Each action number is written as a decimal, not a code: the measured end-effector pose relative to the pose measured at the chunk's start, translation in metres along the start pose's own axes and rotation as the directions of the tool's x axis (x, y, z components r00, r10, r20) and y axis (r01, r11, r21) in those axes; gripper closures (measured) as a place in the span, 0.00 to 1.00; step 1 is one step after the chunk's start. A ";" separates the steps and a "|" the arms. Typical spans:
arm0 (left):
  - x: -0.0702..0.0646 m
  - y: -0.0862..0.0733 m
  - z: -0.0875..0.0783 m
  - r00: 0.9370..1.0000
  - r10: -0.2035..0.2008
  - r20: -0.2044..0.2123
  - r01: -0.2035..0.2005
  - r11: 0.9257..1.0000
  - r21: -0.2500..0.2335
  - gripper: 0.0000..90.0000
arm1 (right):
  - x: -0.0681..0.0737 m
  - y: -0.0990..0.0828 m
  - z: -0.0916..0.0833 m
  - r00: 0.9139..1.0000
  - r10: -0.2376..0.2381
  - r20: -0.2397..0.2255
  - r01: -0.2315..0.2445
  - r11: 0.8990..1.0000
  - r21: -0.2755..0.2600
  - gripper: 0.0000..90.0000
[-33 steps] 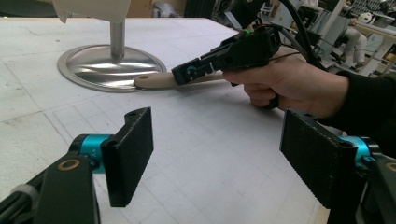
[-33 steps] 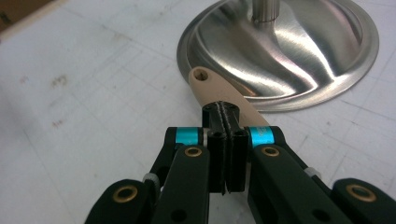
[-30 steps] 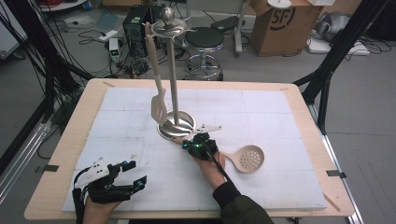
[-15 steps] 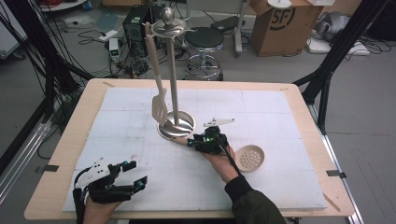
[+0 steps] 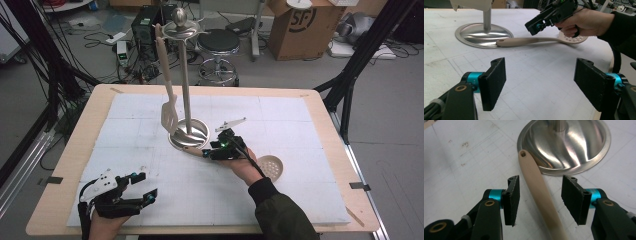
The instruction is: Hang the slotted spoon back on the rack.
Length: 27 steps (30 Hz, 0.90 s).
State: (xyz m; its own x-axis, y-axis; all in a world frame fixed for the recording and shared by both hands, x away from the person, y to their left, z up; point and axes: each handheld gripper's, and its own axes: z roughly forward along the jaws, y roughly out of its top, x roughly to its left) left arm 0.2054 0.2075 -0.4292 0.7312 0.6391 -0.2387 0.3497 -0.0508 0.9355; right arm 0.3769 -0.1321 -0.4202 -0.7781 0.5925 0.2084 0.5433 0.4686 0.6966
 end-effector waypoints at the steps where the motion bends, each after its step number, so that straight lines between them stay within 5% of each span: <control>1: 0.000 0.000 0.000 1.000 0.000 0.000 0.000 1.000 0.000 0.29 | 0.000 0.001 0.002 1.000 0.001 -0.004 -0.001 1.000 0.020 0.54; 17: 0.000 0.000 0.000 1.000 -0.006 -0.002 0.006 1.000 -0.001 0.29 | -0.001 -0.002 0.022 0.999 -0.050 0.002 0.049 0.988 0.148 0.59; 22: 0.000 0.000 0.001 1.000 -0.002 0.003 0.002 1.000 0.002 0.29 | 0.009 -0.002 0.024 0.983 -0.173 0.061 0.160 0.971 0.177 0.65; 27: -0.001 0.000 0.003 1.000 0.001 0.004 -0.001 1.000 0.005 0.29 | 0.011 -0.002 0.025 0.976 -0.206 0.070 0.190 0.964 0.186 0.66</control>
State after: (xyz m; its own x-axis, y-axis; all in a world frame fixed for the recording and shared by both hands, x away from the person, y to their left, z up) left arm 0.2061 0.2049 -0.4295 0.7339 0.6357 -0.2392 0.3520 -0.0548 0.9344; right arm 0.3754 -0.1102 -0.4368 -0.8494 0.5276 0.0119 0.4343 0.6860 0.5838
